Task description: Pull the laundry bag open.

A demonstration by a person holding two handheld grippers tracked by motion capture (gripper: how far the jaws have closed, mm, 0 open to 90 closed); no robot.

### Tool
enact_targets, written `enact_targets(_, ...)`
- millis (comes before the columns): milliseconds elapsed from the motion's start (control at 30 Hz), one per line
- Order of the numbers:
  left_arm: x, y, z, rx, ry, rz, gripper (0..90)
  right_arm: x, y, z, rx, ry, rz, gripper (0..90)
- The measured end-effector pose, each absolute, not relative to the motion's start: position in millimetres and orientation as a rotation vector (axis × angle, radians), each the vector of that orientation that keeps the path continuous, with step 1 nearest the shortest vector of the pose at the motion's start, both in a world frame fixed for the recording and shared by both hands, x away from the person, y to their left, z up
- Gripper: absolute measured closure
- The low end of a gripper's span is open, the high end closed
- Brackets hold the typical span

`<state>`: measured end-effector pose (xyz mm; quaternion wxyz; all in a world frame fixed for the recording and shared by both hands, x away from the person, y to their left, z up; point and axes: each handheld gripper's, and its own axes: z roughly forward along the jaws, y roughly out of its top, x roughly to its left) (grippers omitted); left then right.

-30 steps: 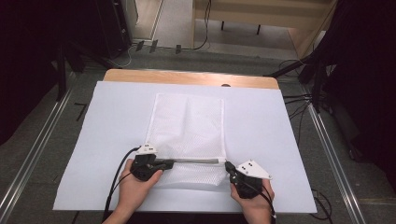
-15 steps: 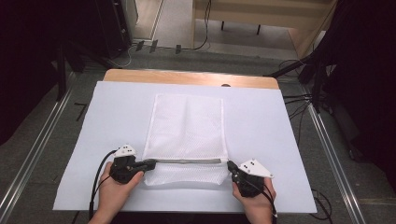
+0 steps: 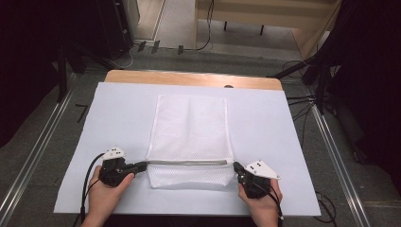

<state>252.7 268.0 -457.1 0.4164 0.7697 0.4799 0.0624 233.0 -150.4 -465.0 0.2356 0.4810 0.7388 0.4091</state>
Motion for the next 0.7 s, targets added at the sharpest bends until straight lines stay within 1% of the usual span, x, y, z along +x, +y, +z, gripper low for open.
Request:
enact_targets(167, 252.3, 270.0, -457.2, 1.932, 1.206, 0.171, 88.0, 232.7, -150.5, -464.6, 1.319, 2.025, 1.127, 90.0)
enact_targets(500, 250.4, 275.7, -461.1, 1.895, 1.217, 0.153, 88.0, 233.3, -149.8, -465.6, 1.316, 2.033, 1.118, 90.0)
enact_targets(633, 246.7, 274.4, -460.1, 1.876, 1.142, 0.16, 86.4, 233.2, -153.0, -464.9, 1.337, 2.008, 1.137, 90.0)
enact_targets(667, 245.0, 274.7, -458.0, 1.862, 1.119, 0.173, 80.8, 233.1, -154.2, -465.2, 1.346, 2.015, 1.152, 90.0)
enact_targets(700, 243.8, 274.7, -455.8, 1.837, 1.109, 0.192, 70.2, 233.3, -155.7, -466.7, 1.352, 2.033, 1.175, 90.0)
